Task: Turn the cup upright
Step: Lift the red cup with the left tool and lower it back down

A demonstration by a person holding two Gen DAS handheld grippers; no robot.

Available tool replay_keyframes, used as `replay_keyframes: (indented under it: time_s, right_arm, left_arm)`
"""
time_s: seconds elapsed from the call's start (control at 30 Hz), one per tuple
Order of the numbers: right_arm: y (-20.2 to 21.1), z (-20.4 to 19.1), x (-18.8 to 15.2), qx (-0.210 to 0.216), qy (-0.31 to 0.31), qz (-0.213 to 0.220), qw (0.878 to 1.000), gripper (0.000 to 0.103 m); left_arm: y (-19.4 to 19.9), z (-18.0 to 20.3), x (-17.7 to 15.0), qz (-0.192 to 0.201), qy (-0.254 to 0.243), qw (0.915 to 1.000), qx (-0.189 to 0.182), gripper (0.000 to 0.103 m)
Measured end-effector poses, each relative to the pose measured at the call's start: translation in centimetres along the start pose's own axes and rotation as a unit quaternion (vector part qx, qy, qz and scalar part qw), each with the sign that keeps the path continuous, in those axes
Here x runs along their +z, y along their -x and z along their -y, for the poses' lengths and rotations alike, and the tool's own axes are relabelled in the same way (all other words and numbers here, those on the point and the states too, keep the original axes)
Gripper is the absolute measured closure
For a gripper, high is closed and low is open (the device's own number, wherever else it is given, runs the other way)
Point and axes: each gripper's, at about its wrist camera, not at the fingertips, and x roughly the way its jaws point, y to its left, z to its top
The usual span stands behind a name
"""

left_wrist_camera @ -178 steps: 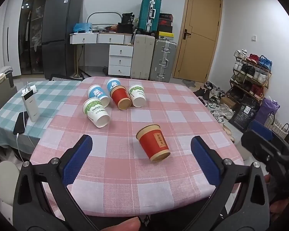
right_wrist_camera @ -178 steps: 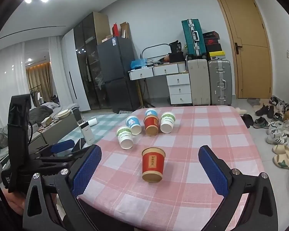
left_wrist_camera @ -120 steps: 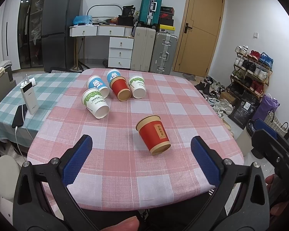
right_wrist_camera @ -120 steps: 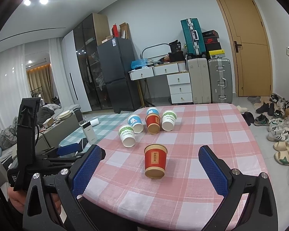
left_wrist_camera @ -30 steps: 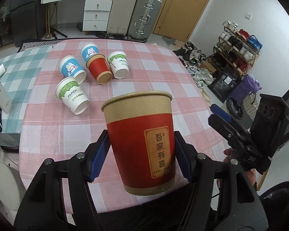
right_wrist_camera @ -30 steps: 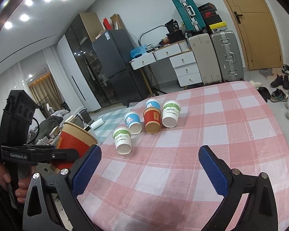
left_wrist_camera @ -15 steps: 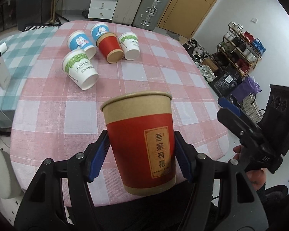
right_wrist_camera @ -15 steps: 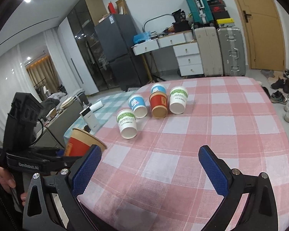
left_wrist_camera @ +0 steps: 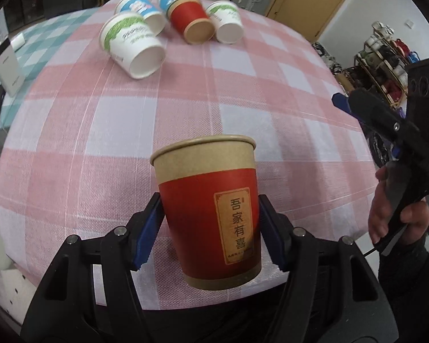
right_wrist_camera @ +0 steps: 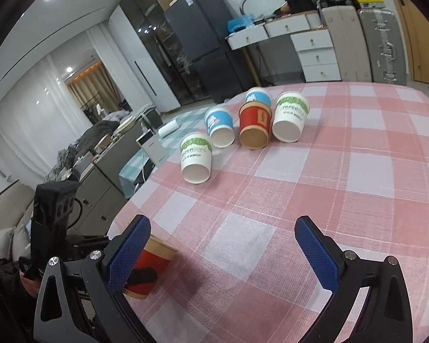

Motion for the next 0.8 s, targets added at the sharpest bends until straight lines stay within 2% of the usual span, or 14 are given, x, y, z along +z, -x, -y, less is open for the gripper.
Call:
replay_keyframes:
  time_s: [0.1,0.17,0.23,0.27,0.3,0.4,0.5,0.57,0.63,0.8]
  right_arm:
    - [-0.7,-0.3,0.5,-0.001,0.015,-0.025,1.0,0.0]
    - [-0.7,-0.8,0.7,-0.011,0.022,-0.027,0.999,0.0]
    - [-0.5,-1.0,0.6,-0.028,0.02,-0.021,0.999,0.0]
    - [-0.5,-1.0,0.6,-0.036,0.015,-0.018,0.999,0.0]
    - [-0.5,-1.0,0.5,-0.044,0.008,-0.016,0.999,0.0]
    - [-0.6,-1.3,0.4,-0.066,-0.017,-0.014,0.998,0.0]
    - [-0.7,-2.6,0.4,-0.088,-0.013,-0.017,0.996,0.0]
    - [-0.8,-3.8,0.3,-0.107,0.0,-0.021,0.994,0.0]
    - [-0.9,-4.5,0.2,-0.119,0.0,-0.026,0.993,0.0]
    - [-0.9,-5.4,-0.6,-0.117,-0.036,-0.035,0.992,0.0]
  left_arm:
    - [-0.7,-0.9,0.0,-0.006,0.019,0.9997,-0.01,0.041]
    - [-1.1,-1.4,0.2,-0.007,0.021,0.9996,-0.016,0.04]
    - [-1.5,-1.6,0.5,-0.014,0.003,0.9997,-0.021,0.03]
    - [-1.8,-1.7,0.7,-0.019,-0.006,0.9996,-0.021,0.016]
    - [-1.8,-1.8,0.9,-0.021,-0.011,0.9996,-0.019,0.012]
    - [-1.7,-2.3,1.6,-0.026,-0.027,0.9984,-0.042,0.01]
    - [-1.2,-2.7,2.1,-0.026,-0.037,0.9967,-0.067,0.008]
    - [-0.4,-3.0,2.5,-0.017,-0.045,0.9957,-0.079,0.004]
    - [0.7,-3.0,3.0,-0.003,-0.054,0.994,-0.095,0.003]
    - [3.6,-3.2,3.8,0.041,-0.057,0.9908,-0.116,0.001]
